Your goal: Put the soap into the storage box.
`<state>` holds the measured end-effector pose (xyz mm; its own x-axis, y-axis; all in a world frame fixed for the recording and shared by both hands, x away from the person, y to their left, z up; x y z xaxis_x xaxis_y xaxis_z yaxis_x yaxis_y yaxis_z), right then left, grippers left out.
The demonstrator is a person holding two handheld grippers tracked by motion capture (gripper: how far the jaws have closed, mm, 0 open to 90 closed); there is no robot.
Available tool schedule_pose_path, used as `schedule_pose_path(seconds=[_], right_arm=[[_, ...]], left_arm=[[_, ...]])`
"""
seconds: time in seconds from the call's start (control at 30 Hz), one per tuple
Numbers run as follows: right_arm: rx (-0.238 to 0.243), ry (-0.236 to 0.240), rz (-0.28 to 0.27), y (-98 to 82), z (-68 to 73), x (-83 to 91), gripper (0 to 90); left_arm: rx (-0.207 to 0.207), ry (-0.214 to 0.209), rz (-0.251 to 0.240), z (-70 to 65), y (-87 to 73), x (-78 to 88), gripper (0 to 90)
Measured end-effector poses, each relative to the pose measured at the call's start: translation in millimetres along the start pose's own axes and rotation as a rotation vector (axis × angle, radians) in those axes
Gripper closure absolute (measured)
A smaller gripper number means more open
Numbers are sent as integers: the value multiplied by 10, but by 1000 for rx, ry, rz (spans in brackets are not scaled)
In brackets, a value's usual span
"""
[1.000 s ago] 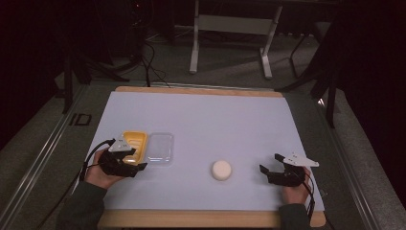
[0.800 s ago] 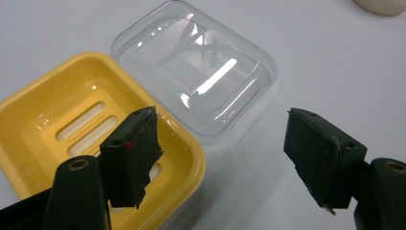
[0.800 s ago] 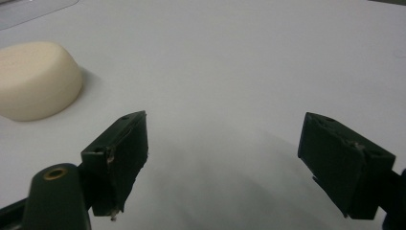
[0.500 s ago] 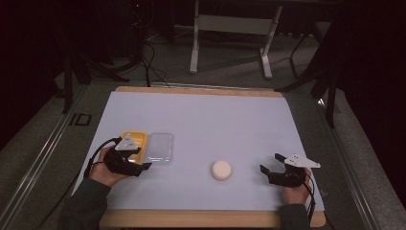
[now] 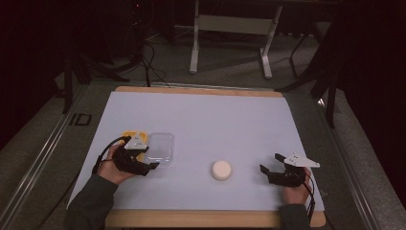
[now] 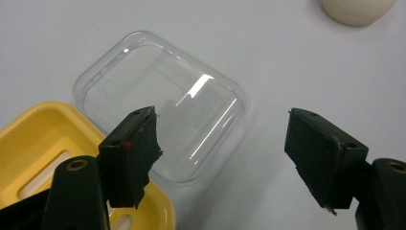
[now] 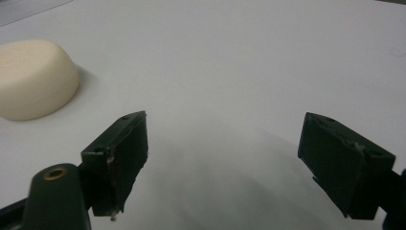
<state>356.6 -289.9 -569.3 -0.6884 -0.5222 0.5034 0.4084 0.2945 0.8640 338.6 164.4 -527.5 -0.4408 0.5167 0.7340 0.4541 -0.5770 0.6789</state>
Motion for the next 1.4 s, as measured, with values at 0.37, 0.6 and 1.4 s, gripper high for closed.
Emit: schedule_pose_path(seconds=[0.37,0.6,1.4], right_arm=[[-20,13,23,0,-15,-22,133],[2,-46,136,-32,65,-114,120],[125,242,125,203,797,-193,262]], left_arm=[[-15,-6,-12,-29,53,-27,274],[-20,-8,-17,-43,79,-52,274],[-27,-22,-16,-73,83,-91,274]])
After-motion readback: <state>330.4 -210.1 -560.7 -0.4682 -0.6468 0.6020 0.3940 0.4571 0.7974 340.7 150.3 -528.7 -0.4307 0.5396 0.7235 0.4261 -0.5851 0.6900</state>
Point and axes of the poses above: each handheld gripper's, and its own axes: x roughly backward along the jaws, y roughly out of its top, z roughly to its left, the point moved 7 cm from there along -x, roughly forward along the jaws
